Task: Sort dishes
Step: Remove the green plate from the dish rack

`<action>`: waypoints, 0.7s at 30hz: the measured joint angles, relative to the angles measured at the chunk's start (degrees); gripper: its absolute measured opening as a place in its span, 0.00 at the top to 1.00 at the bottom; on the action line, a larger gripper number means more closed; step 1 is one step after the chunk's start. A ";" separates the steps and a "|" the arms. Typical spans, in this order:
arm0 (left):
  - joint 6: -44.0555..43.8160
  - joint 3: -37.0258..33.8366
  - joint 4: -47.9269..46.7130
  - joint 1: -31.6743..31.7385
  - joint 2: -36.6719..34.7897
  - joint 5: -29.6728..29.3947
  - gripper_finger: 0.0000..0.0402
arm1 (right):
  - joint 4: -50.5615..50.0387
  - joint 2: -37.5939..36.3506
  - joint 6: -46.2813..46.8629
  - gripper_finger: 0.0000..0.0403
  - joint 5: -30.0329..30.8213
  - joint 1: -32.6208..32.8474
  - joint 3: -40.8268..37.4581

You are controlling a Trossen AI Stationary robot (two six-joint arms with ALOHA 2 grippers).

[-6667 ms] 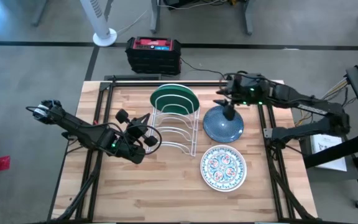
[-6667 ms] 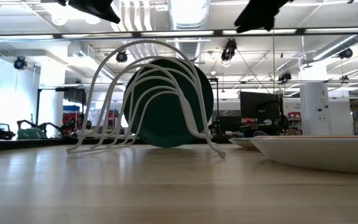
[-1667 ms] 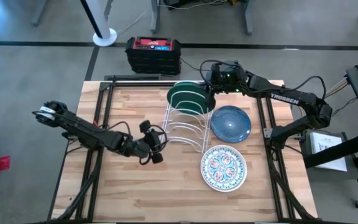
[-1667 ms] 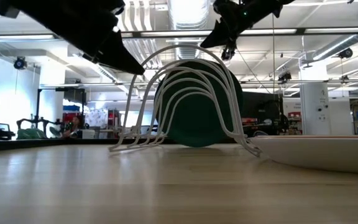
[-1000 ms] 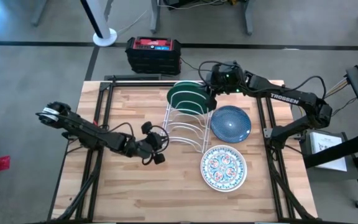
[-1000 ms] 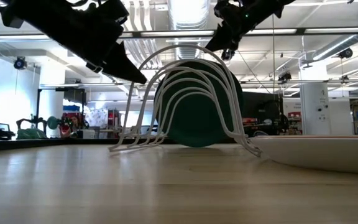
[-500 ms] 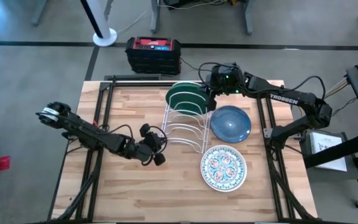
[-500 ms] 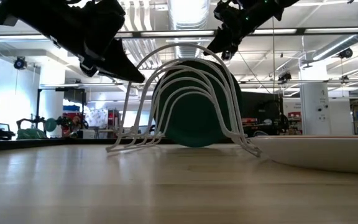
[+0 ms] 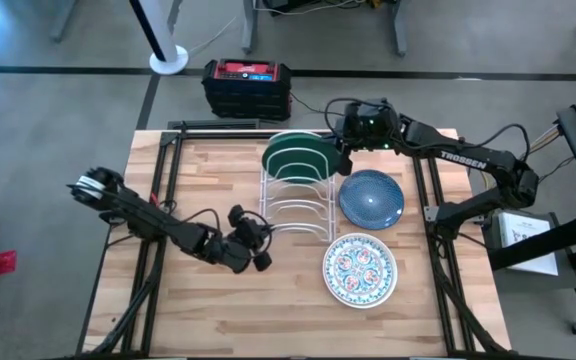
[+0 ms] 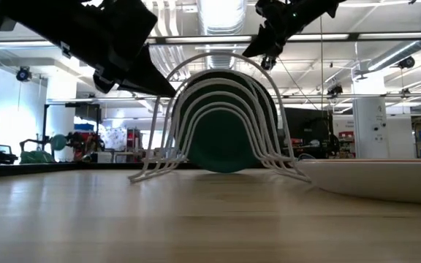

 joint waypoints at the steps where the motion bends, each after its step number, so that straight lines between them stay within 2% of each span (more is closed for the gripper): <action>1: 0.57 0.72 -0.14 0.00 0.26 0.24 1.00 | -0.76 0.00 -0.31 0.99 1.22 0.00 0.00; 5: 1.30 3.59 -3.11 -0.07 1.06 0.41 1.00 | -2.01 0.53 -1.73 0.94 4.56 -0.51 0.00; 11: 0.60 6.36 -7.61 -0.20 2.83 0.33 1.00 | -2.16 2.70 -1.18 0.79 4.39 -3.17 0.00; 18: -0.66 6.47 -7.98 -0.24 3.79 -0.04 1.00 | -1.64 4.62 -0.79 0.66 -6.03 -6.49 0.00; 21: -0.81 6.49 -8.13 -0.26 3.87 -0.04 1.00 | -1.29 5.14 -0.75 0.63 -7.87 -7.13 -0.01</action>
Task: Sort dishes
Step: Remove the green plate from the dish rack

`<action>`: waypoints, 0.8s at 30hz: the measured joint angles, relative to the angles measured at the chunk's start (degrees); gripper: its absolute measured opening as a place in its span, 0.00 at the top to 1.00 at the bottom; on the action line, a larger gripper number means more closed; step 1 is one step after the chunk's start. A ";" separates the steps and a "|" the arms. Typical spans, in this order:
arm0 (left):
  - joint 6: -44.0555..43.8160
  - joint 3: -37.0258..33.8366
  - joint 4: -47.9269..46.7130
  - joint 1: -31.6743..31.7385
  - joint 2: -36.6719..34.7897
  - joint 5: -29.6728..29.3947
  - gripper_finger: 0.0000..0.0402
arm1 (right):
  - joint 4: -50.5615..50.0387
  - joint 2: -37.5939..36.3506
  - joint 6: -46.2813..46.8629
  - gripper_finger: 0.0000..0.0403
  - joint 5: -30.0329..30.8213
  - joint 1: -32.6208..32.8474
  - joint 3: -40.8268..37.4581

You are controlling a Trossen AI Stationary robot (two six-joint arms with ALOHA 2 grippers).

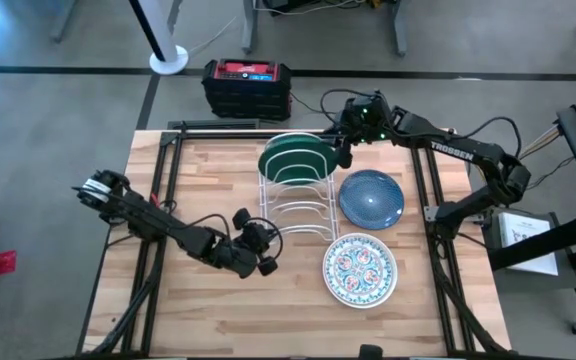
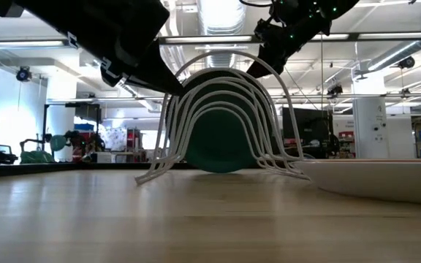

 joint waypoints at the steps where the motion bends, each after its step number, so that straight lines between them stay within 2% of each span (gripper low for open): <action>1: 0.00 0.00 -0.05 0.00 0.00 -0.04 1.00 | -0.04 0.04 -0.21 0.63 -0.21 -0.05 0.01; 9: -0.24 0.04 -0.85 0.01 -0.02 -0.09 1.00 | -1.00 -0.93 -0.54 0.63 -0.38 -0.24 1.06; 14: -0.67 0.04 -1.41 0.00 -0.06 -0.15 1.00 | -2.71 -1.26 -0.78 0.63 -1.64 -0.08 1.85; 18: -0.87 0.07 -1.82 -0.02 -0.11 -0.18 1.00 | -3.51 -1.25 -0.78 0.61 -4.94 -0.11 1.85; 24: -0.87 0.04 -1.96 -0.07 -0.11 0.05 1.00 | -3.24 -0.85 -1.10 0.60 -4.75 -0.20 1.83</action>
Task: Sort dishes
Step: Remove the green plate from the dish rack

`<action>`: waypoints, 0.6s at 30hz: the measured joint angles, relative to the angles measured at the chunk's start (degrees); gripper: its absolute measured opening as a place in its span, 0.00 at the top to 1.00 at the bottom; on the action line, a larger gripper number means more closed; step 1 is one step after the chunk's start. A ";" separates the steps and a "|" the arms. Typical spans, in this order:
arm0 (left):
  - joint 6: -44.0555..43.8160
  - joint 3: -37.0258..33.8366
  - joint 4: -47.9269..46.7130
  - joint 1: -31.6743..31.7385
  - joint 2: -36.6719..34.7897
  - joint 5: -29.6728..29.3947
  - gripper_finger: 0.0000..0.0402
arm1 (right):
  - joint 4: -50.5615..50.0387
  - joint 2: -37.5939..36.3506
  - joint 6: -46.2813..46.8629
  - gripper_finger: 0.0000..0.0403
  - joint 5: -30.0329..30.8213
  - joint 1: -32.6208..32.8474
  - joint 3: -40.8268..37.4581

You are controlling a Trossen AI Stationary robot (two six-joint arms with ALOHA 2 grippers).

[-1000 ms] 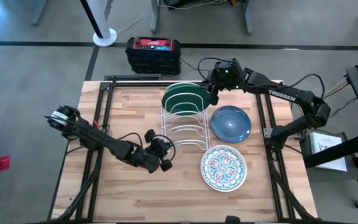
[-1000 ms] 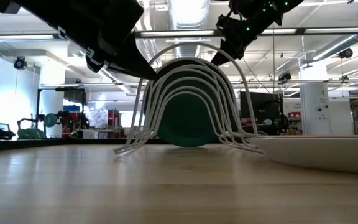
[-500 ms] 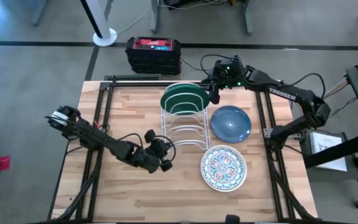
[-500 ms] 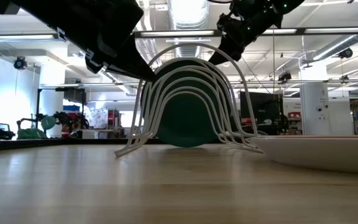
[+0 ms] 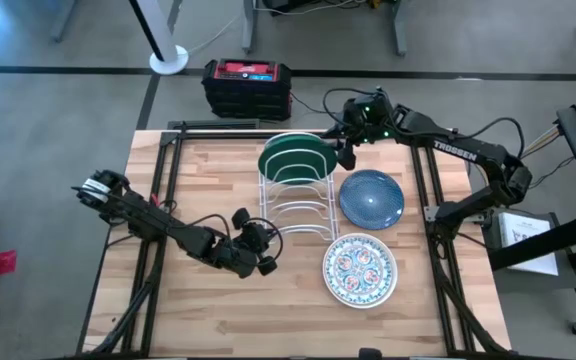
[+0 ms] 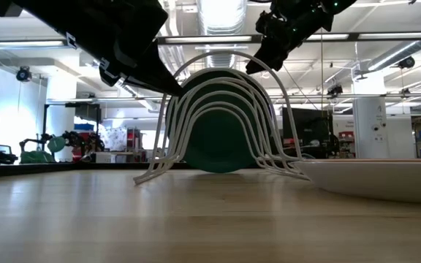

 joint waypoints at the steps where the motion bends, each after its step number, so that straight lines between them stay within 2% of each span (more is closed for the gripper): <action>1: 0.00 0.00 -0.03 0.00 0.00 0.08 1.00 | 0.11 0.34 -0.21 0.60 0.03 -0.06 0.00; 11: 0.00 -0.04 -0.09 -0.13 0.00 0.33 1.00 | 2.41 5.22 -0.90 0.64 0.05 -0.09 -0.07; 18: 0.00 -0.07 -0.13 -0.17 0.00 0.43 1.00 | 3.25 5.72 -1.96 0.75 0.85 -0.08 -0.07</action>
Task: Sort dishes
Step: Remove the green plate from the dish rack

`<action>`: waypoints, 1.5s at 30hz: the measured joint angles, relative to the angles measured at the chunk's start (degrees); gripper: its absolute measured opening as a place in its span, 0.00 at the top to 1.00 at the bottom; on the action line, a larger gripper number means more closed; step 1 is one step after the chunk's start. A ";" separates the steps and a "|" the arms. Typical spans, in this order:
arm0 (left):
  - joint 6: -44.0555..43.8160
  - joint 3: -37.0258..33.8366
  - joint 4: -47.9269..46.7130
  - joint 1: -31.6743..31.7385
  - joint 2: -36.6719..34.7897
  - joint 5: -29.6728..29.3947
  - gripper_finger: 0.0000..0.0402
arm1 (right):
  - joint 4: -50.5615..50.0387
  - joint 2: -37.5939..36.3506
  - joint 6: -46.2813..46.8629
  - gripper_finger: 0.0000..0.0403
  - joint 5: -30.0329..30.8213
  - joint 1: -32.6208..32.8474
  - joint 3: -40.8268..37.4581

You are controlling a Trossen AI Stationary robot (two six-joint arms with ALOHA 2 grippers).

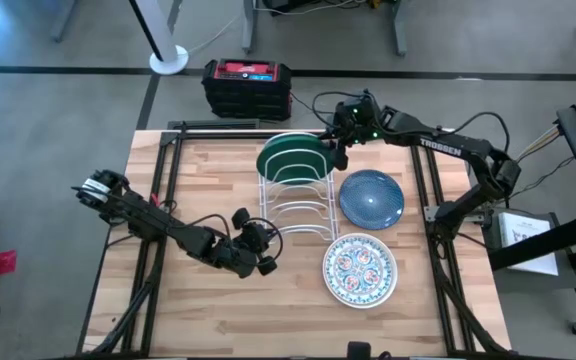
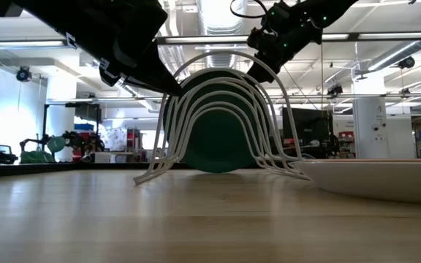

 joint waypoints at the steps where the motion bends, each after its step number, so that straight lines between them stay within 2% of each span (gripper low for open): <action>1: 0.00 0.00 0.00 0.00 0.00 0.01 1.00 | -0.03 0.00 -0.23 0.78 0.21 0.00 0.00; 7: 0.00 -0.02 0.07 -0.01 0.00 0.26 1.00 | 0.48 -0.12 -1.38 0.95 1.78 -0.02 0.00; 12: 0.00 -0.04 0.04 -0.02 -0.12 0.41 1.00 | -0.76 -1.42 0.07 0.96 4.50 0.15 0.12; 36: -0.44 0.45 -1.81 -0.09 -1.66 1.40 0.94 | -1.19 -13.62 3.84 0.99 8.06 0.09 1.05; 45: -0.20 0.57 -1.86 -0.07 -1.75 0.58 0.85 | -2.03 -16.14 4.18 0.99 8.40 0.09 1.05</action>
